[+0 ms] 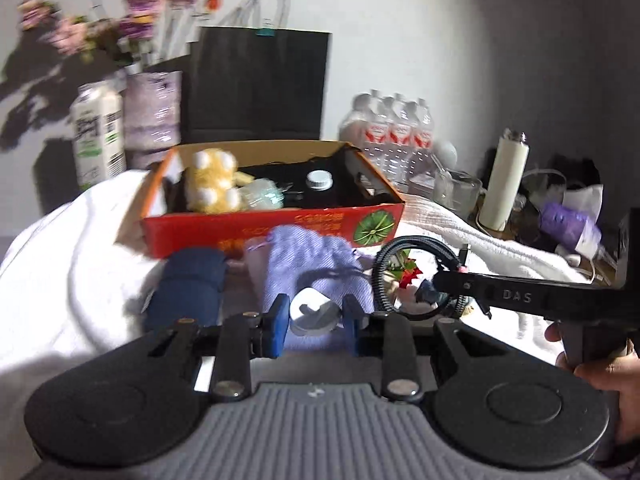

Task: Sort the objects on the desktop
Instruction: 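Grasp the small white item with the left tool while the right tool grasps the coiled black cable, then carry the white item and coiled cable over the red box and release them, then withdraw both tools from the box back over the towel, then grasp the purple drawstring pouch with the left tool while the right tool grasps the crumpled white foil ball, then carry the pouch and foil ball over the red box and open both tools, then withdraw both tools from the box back over the towel, then grasp the navy case with the left tool while the right tool grasps the cream cube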

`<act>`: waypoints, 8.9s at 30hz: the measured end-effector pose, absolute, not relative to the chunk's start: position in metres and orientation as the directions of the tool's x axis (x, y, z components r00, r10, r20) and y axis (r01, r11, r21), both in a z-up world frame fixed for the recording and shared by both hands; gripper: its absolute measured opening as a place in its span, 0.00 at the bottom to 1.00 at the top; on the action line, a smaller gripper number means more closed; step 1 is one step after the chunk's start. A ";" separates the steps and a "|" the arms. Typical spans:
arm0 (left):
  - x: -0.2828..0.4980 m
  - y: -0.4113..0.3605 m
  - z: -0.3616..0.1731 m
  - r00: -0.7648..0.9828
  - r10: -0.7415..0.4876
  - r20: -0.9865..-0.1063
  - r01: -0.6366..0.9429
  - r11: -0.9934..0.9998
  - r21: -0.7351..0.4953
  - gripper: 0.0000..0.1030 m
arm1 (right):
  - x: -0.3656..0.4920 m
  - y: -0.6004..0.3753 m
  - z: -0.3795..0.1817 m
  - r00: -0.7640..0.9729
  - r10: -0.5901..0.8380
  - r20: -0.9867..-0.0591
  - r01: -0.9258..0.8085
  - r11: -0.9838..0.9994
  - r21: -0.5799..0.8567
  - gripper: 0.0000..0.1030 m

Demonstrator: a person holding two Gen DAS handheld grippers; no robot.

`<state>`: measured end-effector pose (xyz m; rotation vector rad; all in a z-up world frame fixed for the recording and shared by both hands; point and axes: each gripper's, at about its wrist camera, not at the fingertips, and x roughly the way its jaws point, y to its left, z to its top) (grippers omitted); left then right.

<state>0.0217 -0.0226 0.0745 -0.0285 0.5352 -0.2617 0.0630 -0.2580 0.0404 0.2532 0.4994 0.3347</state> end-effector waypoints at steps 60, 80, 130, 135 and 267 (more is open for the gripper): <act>0.380 -0.019 0.112 0.750 -0.086 -0.656 0.019 0.994 -0.109 0.29 | 0.375 -0.168 0.091 0.750 0.040 -0.660 -0.243 0.945 -0.218 0.18; 0.264 0.007 0.150 0.705 -0.058 -0.707 -0.020 0.995 -0.102 0.92 | 0.259 -0.196 0.169 0.783 0.198 -0.590 -0.255 0.967 -0.013 0.79; 0.122 -0.010 0.017 0.692 -0.250 -0.677 0.094 0.961 -0.259 0.05 | 0.086 -0.215 0.007 0.782 0.258 -0.568 -0.299 0.954 0.022 0.30; 0.074 0.007 0.050 0.707 -0.366 -0.605 0.150 0.914 -0.377 0.02 | 0.073 -0.221 0.018 0.770 0.298 -0.564 -0.306 0.948 0.083 0.19; -0.026 0.036 0.059 0.840 -0.137 -0.525 0.089 0.989 -0.116 0.92 | -0.024 -0.199 0.044 0.808 0.312 -0.500 -0.335 0.941 0.046 0.84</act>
